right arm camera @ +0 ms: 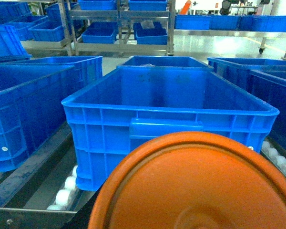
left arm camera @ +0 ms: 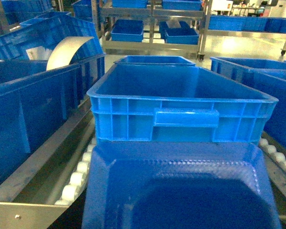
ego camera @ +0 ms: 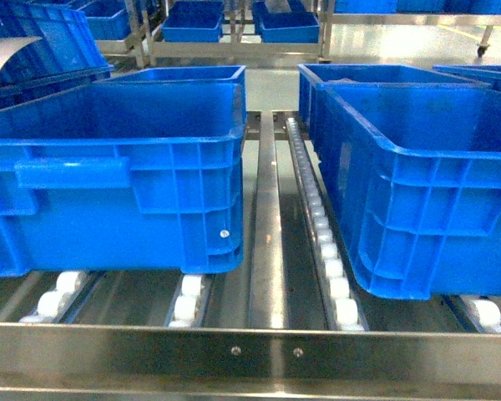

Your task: Sort blue parts and orange caps into right shelf containers

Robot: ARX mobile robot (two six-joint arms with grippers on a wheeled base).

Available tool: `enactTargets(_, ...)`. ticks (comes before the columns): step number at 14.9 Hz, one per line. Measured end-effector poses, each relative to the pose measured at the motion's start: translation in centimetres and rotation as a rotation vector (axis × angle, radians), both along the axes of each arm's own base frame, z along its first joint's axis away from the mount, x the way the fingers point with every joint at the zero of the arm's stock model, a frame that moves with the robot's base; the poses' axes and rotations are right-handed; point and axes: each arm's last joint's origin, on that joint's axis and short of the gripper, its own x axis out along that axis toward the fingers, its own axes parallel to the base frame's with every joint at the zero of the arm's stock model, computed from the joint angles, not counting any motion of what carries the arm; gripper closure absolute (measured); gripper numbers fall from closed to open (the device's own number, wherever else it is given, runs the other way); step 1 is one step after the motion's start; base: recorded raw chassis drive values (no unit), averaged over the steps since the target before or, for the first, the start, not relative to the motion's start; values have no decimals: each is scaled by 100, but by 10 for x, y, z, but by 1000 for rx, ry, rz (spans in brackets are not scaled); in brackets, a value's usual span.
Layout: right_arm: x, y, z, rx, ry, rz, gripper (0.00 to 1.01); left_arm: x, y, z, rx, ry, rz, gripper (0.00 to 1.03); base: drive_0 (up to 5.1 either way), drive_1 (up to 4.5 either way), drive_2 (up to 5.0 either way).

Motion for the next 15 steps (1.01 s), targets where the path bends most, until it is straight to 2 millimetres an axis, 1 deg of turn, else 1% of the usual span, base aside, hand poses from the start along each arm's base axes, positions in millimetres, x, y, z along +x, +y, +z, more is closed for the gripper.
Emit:
enactTargets(2, 0, 0, 0, 0, 3, 0, 59, 0, 0, 0, 0, 1, 0, 62, 0, 416, -416)
enactTargets(15, 0, 0, -1, 0, 5, 0, 59, 0, 0, 0, 0, 0, 0, 62, 0, 0, 0)
